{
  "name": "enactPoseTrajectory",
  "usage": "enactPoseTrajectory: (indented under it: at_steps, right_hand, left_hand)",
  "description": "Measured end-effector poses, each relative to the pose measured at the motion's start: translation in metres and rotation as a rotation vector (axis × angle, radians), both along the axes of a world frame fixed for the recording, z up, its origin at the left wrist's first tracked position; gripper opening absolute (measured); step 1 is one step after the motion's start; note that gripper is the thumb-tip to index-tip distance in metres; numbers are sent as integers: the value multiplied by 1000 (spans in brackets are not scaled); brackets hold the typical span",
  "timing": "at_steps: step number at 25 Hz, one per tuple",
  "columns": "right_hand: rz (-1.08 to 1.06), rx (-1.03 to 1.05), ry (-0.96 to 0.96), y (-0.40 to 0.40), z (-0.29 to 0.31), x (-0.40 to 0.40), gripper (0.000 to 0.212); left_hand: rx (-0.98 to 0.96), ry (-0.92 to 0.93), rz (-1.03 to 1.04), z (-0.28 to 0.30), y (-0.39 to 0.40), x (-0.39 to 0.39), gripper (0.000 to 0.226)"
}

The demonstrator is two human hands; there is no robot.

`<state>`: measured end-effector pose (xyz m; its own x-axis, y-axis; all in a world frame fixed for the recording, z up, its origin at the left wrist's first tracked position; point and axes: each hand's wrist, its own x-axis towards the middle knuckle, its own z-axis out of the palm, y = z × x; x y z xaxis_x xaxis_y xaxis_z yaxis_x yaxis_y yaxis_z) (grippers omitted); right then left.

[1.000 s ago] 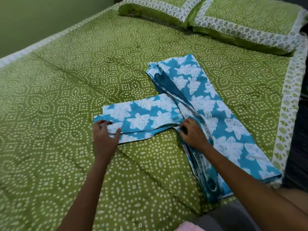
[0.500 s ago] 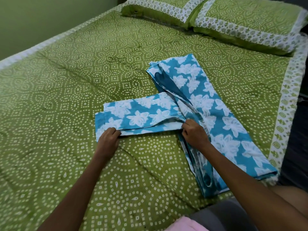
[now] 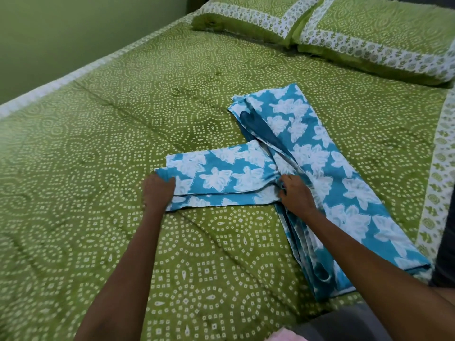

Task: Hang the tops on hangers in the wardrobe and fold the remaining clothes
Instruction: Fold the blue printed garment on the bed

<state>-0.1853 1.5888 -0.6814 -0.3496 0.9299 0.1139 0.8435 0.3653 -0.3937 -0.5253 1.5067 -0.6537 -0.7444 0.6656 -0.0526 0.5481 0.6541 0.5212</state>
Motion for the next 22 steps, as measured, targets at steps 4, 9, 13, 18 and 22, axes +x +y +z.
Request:
enactPoseTrajectory:
  at_steps: [4, 9, 13, 18, 22]
  right_hand:
    - [22, 134, -13, -2, -4, -6, 15]
    - [-50, 69, -10, -5, -11, -8, 12]
    - [-3, 95, 60, 5, 4, -9, 11]
    - [198, 62, 19, -5, -5, 15, 16]
    - [188, 158, 97, -7, -2, 14, 15]
  left_hand:
    - [-82, 276, -54, 7, 19, 22, 63]
    - [-153, -52, 62, 0, 28, 22, 67]
    - [199, -162, 39, 3, 26, 12, 34]
    - [265, -77, 36, -20, -7, 8, 27]
    - [301, -24, 43, -14, -10, 1, 31]
